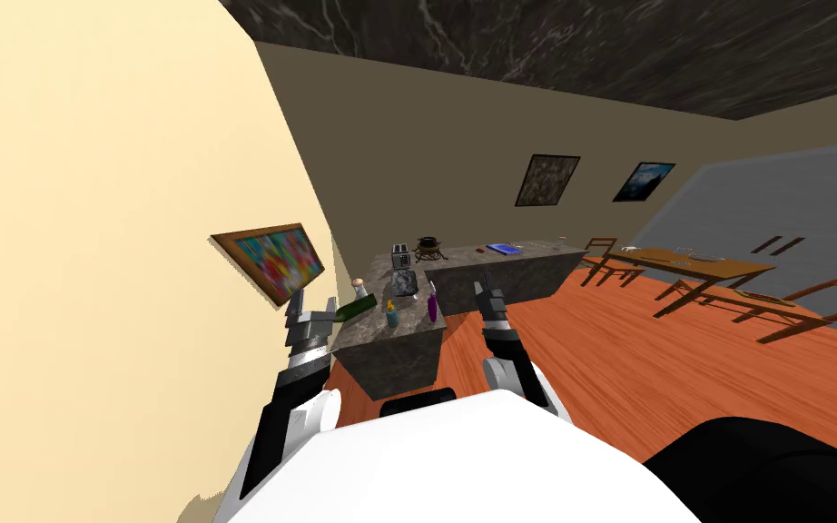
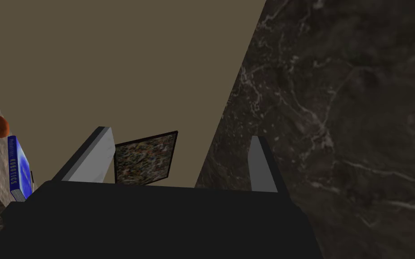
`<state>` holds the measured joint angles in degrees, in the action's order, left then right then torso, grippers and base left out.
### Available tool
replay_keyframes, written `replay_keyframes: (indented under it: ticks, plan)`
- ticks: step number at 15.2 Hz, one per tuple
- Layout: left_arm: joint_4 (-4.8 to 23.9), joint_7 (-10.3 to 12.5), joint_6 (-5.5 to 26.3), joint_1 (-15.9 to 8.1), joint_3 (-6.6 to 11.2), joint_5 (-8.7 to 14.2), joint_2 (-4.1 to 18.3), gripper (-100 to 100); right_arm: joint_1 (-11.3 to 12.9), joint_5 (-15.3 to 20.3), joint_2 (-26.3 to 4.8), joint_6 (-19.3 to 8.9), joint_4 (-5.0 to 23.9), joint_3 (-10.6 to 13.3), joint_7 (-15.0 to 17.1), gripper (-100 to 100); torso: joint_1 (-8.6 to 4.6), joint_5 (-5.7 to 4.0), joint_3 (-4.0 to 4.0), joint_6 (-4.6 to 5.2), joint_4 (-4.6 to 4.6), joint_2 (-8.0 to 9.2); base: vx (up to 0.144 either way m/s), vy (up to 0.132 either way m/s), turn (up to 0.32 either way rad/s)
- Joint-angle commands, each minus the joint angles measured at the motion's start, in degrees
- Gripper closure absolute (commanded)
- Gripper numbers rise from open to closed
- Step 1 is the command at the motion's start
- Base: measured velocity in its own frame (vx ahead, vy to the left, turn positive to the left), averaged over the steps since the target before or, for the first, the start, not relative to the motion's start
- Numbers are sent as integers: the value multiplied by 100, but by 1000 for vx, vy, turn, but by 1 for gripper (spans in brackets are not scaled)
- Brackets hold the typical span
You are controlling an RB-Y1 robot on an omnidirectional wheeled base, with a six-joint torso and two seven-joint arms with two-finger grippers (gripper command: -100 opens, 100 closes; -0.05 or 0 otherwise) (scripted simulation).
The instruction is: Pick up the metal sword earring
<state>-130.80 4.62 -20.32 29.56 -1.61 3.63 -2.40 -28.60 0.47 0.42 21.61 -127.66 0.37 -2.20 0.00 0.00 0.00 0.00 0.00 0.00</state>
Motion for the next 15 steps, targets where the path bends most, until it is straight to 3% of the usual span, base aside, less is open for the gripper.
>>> replay_keyframes:
  ticks: [1, 5, 8, 15]
  plan:
    - [40, 5, 201, -56, 35, 61, 200, -100, 0, 0, 0, 0, 0, 0, 0, 0, 0, 0, 0, 0, 0, 0, -8, 2, -74]
    - [139, 16, 634, -191, 121, 211, 532, -100, 1, 0, 0, 0, 0, 0, 0, 0, 7, 1, 6, 2, 2, 10, -29, 12, -108]
    - [183, 21, 915, -251, 159, 278, 647, -100, 1, 0, 0, 0, 0, 0, 0, 0, 9, 2, 6, 2, 2, 11, -28, 14, -103]
    - [411, 45, 1877, -555, 353, 617, 1091, -100, 1, 0, 0, 0, 0, 0, 0, 0, 9, 2, 6, 1, 2, 11, -28, 13, -124]
